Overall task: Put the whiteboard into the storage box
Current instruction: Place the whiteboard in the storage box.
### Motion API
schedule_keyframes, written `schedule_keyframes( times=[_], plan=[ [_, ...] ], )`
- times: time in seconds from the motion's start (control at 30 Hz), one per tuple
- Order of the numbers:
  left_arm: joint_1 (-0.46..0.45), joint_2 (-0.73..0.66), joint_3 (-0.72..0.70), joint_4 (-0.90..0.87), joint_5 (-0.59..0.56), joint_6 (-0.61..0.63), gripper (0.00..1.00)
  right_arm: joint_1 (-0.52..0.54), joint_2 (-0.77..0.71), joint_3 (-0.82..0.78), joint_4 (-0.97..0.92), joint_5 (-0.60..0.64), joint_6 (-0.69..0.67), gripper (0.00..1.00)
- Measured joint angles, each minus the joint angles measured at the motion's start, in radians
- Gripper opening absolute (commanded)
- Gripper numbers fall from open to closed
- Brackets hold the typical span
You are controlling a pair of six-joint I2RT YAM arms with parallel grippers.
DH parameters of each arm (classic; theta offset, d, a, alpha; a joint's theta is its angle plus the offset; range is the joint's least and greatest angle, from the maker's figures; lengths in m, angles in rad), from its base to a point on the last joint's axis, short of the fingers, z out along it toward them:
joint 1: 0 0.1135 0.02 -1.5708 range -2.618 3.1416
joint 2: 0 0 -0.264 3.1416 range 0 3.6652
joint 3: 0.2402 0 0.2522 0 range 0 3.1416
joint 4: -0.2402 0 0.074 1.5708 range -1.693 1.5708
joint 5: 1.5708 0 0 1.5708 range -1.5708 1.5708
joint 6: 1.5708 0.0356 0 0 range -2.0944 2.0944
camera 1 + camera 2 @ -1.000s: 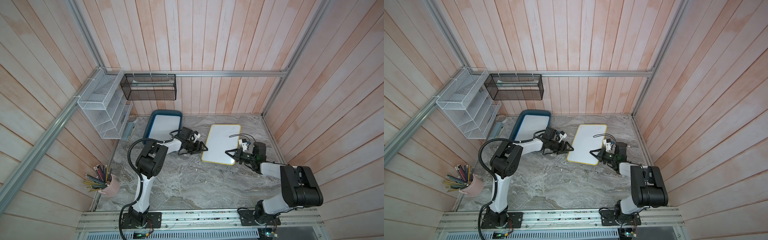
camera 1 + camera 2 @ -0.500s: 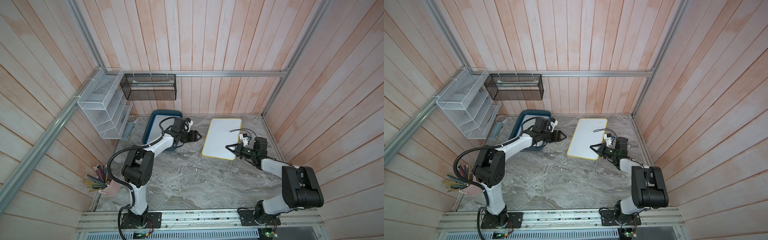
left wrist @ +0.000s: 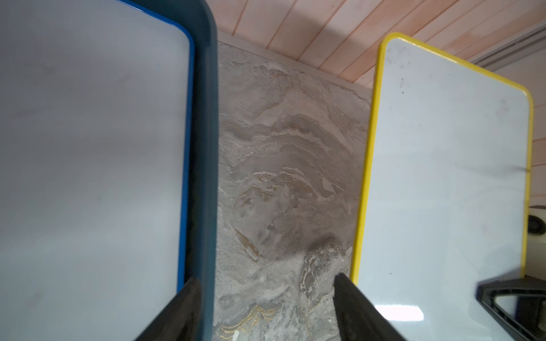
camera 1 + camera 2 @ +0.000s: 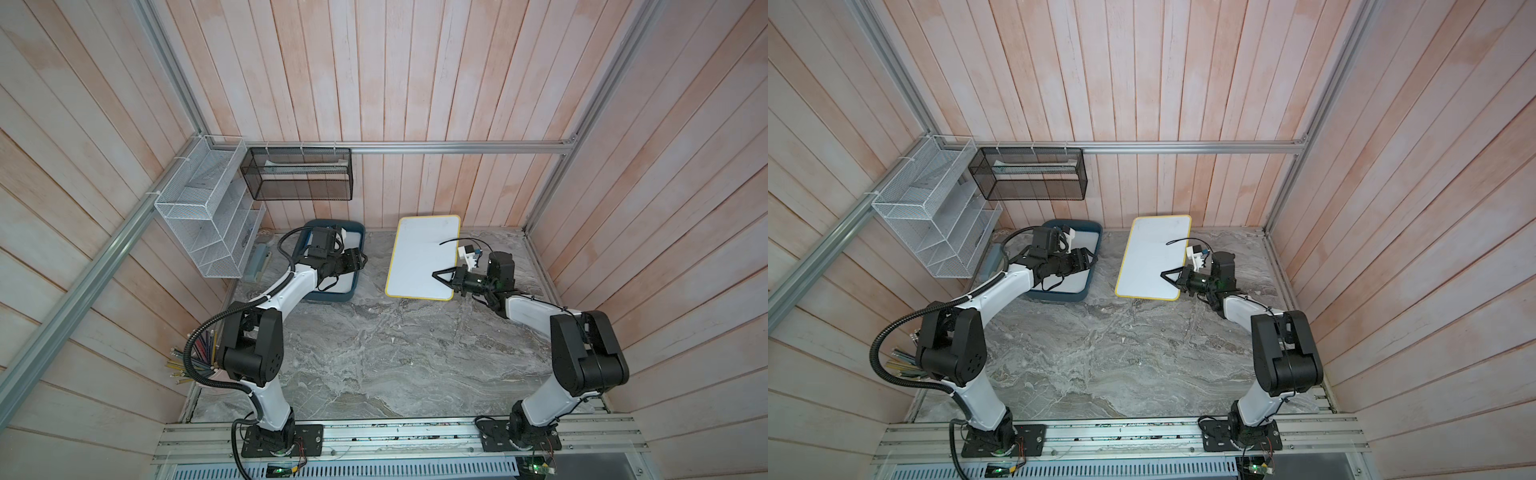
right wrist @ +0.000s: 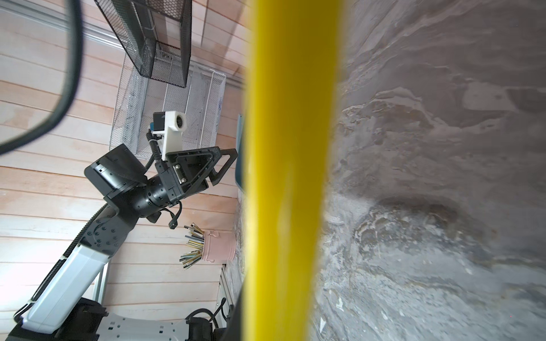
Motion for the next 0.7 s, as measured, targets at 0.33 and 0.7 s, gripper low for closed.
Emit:
schedule_keyframes(
  times=[0.33,0.7],
  plan=[
    [0.122,-0.041,-0.076,-0.005,0.006,-0.037,0.73,0.14,0.149,0.139,0.086,0.017,0.1,0.0],
    [0.222,-0.098,-0.175,0.024,0.013,-0.072,0.73,0.251,0.336,0.329,0.175,0.075,0.214,0.0]
  ],
)
